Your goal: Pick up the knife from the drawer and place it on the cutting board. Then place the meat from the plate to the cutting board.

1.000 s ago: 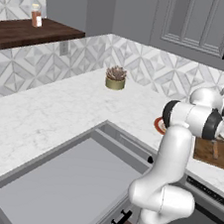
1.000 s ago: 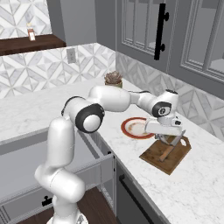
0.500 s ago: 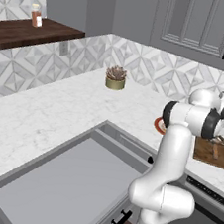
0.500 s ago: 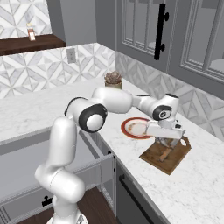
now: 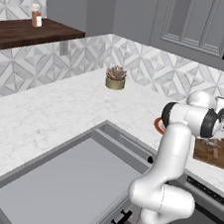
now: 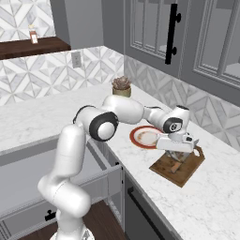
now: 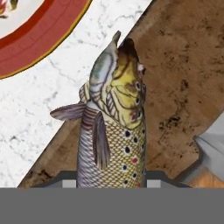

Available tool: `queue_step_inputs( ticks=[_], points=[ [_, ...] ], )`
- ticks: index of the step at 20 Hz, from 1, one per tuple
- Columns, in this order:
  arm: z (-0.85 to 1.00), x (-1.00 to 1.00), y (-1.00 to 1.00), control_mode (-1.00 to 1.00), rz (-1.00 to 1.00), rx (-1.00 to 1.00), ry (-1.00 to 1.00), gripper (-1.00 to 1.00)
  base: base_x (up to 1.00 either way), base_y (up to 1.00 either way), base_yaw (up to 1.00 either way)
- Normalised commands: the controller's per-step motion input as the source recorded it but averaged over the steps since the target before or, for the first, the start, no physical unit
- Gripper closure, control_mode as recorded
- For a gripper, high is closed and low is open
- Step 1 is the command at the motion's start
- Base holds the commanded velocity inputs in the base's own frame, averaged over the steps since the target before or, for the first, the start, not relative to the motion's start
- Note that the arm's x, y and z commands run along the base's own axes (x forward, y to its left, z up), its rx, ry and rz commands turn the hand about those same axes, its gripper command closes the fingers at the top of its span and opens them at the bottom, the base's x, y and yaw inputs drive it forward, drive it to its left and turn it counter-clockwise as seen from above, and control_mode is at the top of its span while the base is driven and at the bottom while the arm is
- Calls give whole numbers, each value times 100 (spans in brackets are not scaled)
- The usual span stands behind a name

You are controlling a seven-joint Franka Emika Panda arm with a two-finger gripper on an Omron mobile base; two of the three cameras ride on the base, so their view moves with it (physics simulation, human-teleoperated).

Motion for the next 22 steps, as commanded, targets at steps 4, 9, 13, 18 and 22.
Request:
queue_step_inputs(
  ticks=[4,9,13,18,22],
  points=[
    [-20,6,0,-100,0,0,0,100,0,0,0],
    [-21,2,0,-100,0,0,0,-100,0,0,0],
    [-2,-3,0,-100,0,0,0,-100,0,0,0],
    [15,-37,-2,-100,0,0,0,-100,0,0,0],
    [36,-51,5,-100,0,0,-2,-100,0,0,0]
  ],
)
